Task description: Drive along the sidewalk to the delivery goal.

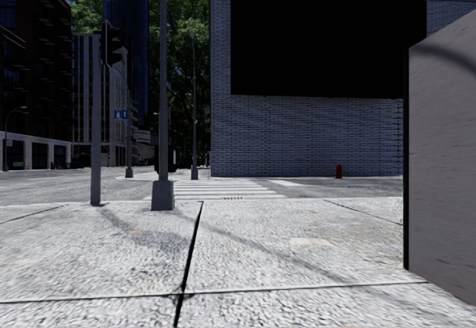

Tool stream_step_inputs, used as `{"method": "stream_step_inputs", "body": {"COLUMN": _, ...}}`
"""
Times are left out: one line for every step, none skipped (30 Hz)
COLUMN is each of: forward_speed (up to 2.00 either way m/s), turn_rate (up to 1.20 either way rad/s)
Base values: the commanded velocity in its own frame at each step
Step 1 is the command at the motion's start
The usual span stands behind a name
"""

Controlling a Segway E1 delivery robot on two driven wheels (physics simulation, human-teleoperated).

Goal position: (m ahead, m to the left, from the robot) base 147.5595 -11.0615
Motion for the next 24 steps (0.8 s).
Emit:
{"method": "stream_step_inputs", "body": {"forward_speed": 2.00, "turn_rate": 0.21}}
{"method": "stream_step_inputs", "body": {"forward_speed": 2.00, "turn_rate": 0.23}}
{"method": "stream_step_inputs", "body": {"forward_speed": 2.00, "turn_rate": 0.23}}
{"method": "stream_step_inputs", "body": {"forward_speed": 2.00, "turn_rate": 0.23}}
{"method": "stream_step_inputs", "body": {"forward_speed": 2.00, "turn_rate": 0.23}}
{"method": "stream_step_inputs", "body": {"forward_speed": 2.00, "turn_rate": 0.23}}
{"method": "stream_step_inputs", "body": {"forward_speed": 2.00, "turn_rate": 0.23}}
{"method": "stream_step_inputs", "body": {"forward_speed": 2.00, "turn_rate": 0.23}}
{"method": "stream_step_inputs", "body": {"forward_speed": 2.00, "turn_rate": 0.25}}
{"method": "stream_step_inputs", "body": {"forward_speed": 2.00, "turn_rate": 0.25}}
{"method": "stream_step_inputs", "body": {"forward_speed": 2.00, "turn_rate": 0.26}}
{"method": "stream_step_inputs", "body": {"forward_speed": 2.00, "turn_rate": 0.26}}
{"method": "stream_step_inputs", "body": {"forward_speed": 2.00, "turn_rate": 0.26}}
{"method": "stream_step_inputs", "body": {"forward_speed": 2.00, "turn_rate": 0.26}}
{"method": "stream_step_inputs", "body": {"forward_speed": 2.00, "turn_rate": 0.26}}
{"method": "stream_step_inputs", "body": {"forward_speed": 2.00, "turn_rate": 0.26}}
{"method": "stream_step_inputs", "body": {"forward_speed": 2.00, "turn_rate": 0.26}}
{"method": "stream_step_inputs", "body": {"forward_speed": 2.00, "turn_rate": 0.24}}
{"method": "stream_step_inputs", "body": {"forward_speed": 2.00, "turn_rate": 0.14}}
{"method": "stream_step_inputs", "body": {"forward_speed": 2.00, "turn_rate": 0.01}}
{"method": "stream_step_inputs", "body": {"forward_speed": 2.00, "turn_rate": 0.00}}
{"method": "stream_step_inputs", "body": {"forward_speed": 2.00, "turn_rate": 0.00}}
{"method": "stream_step_inputs", "body": {"forward_speed": 2.00, "turn_rate": 0.00}}
{"method": "stream_step_inputs", "body": {"forward_speed": 2.00, "turn_rate": 0.00}}
